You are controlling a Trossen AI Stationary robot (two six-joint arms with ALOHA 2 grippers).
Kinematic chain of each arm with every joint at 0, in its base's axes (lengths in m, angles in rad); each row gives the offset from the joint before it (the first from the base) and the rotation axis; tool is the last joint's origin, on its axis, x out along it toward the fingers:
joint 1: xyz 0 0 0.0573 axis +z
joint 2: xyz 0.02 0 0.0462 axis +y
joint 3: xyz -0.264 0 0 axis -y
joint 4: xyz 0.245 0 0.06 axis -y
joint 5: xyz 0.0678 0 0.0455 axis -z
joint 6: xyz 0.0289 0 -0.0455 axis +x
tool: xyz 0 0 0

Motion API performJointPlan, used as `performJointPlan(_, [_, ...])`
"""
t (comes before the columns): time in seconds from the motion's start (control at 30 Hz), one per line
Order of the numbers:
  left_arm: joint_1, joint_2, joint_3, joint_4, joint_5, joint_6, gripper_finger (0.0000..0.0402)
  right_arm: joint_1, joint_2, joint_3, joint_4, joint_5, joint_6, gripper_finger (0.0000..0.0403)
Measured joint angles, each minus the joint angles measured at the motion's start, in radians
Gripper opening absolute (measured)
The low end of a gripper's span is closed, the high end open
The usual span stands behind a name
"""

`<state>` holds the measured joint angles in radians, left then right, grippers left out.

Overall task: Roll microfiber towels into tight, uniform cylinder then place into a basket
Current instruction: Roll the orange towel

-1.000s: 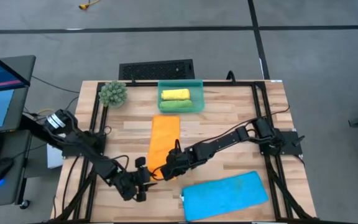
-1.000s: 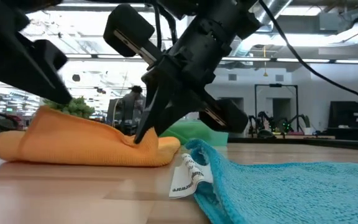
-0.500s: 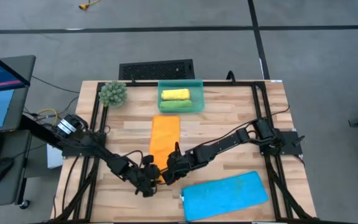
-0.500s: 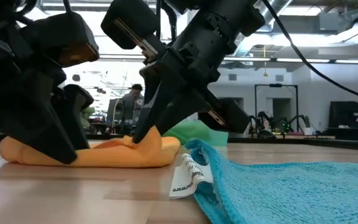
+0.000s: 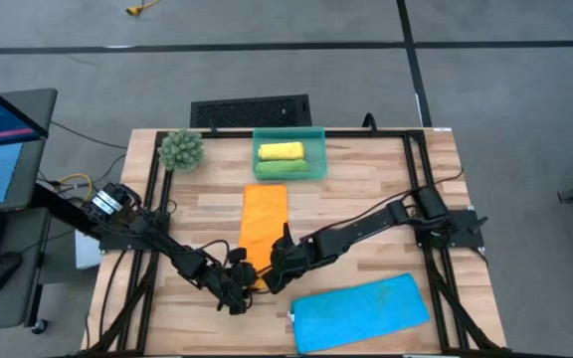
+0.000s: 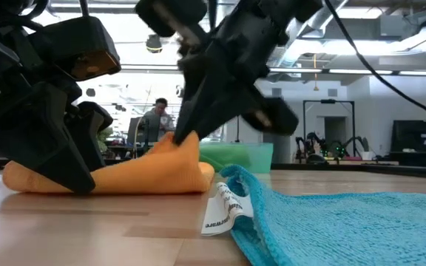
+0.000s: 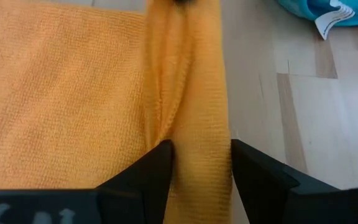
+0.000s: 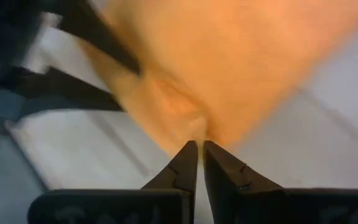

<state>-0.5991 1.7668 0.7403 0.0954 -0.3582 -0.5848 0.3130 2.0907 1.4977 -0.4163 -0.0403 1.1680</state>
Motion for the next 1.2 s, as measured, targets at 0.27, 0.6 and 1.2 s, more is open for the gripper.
performJointPlan(0.27, [0.0, 0.0, 0.0, -0.004, 0.006, 0.002, 0.0157, 0.016, -0.124, -0.001, -0.194, 0.07, -0.126, 0.0049])
performJointPlan(0.6, [0.004, 0.001, -0.001, -0.005, 0.007, 0.001, 0.0157, 0.086, -0.266, 0.0, -0.2, 0.176, -0.552, 0.0049])
performJointPlan(1.2, [0.016, -0.007, -0.002, -0.018, 0.025, 0.013, 0.0157, 0.138, -0.154, -0.002, -0.124, 0.091, -0.717, 0.0159])
